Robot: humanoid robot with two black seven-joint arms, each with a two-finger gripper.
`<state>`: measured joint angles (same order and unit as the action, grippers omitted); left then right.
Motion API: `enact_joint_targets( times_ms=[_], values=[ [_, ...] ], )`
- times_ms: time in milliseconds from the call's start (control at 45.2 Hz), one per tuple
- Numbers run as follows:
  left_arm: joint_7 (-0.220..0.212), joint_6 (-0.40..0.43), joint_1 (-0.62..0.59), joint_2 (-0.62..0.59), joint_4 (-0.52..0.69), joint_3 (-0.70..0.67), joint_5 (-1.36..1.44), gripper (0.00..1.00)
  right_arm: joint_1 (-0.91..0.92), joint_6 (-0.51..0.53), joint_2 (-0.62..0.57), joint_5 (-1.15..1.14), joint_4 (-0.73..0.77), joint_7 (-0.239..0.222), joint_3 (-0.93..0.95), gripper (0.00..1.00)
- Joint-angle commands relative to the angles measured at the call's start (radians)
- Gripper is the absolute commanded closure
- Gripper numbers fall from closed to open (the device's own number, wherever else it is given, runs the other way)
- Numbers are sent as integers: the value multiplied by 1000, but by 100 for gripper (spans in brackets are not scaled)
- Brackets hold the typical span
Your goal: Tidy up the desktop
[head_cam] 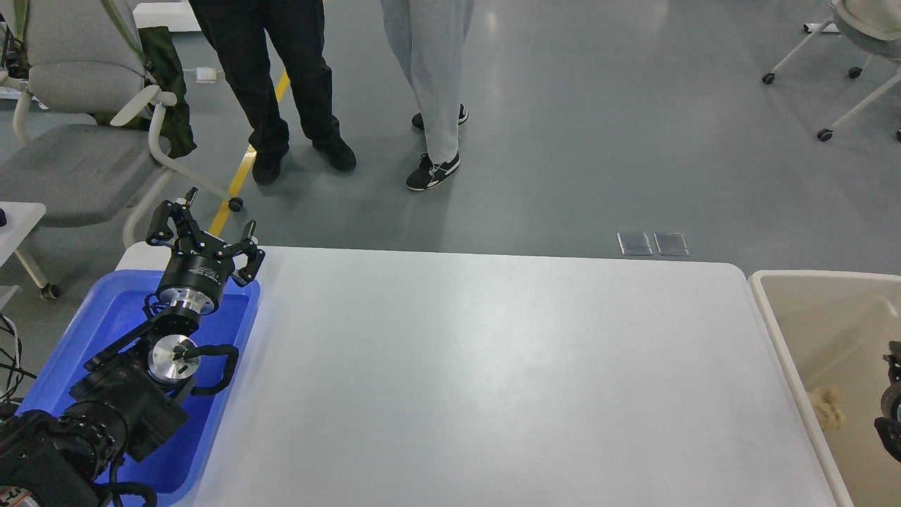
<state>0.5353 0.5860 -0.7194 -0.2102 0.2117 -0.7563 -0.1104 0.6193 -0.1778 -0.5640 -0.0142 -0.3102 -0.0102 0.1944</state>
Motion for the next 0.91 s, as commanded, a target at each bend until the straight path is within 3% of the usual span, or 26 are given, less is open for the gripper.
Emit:
enact_joint_targets(
  times_ms=[0,111,199,420,663,885],
  values=[
    [0,0,0,0,0,0,0,0,40,3,-11,0,-7,4,11,0],
    [0,0,0,0,0,0,0,0,59,4,-11,0,-9,9,107,1],
    [0,0,-2,0,0,0,0,0,62,7,-13,2,-27,15,290,0],
    [0,0,0,0,0,0,0,0,65,119,-66,39,-230,16,664,0],
    [0,0,0,0,0,0,0,0,129,343,-24,289,-248,13,697,0],
    [0,0,0,0,0,0,0,0,178,360,105,329,-242,13,712,0]
  ],
)
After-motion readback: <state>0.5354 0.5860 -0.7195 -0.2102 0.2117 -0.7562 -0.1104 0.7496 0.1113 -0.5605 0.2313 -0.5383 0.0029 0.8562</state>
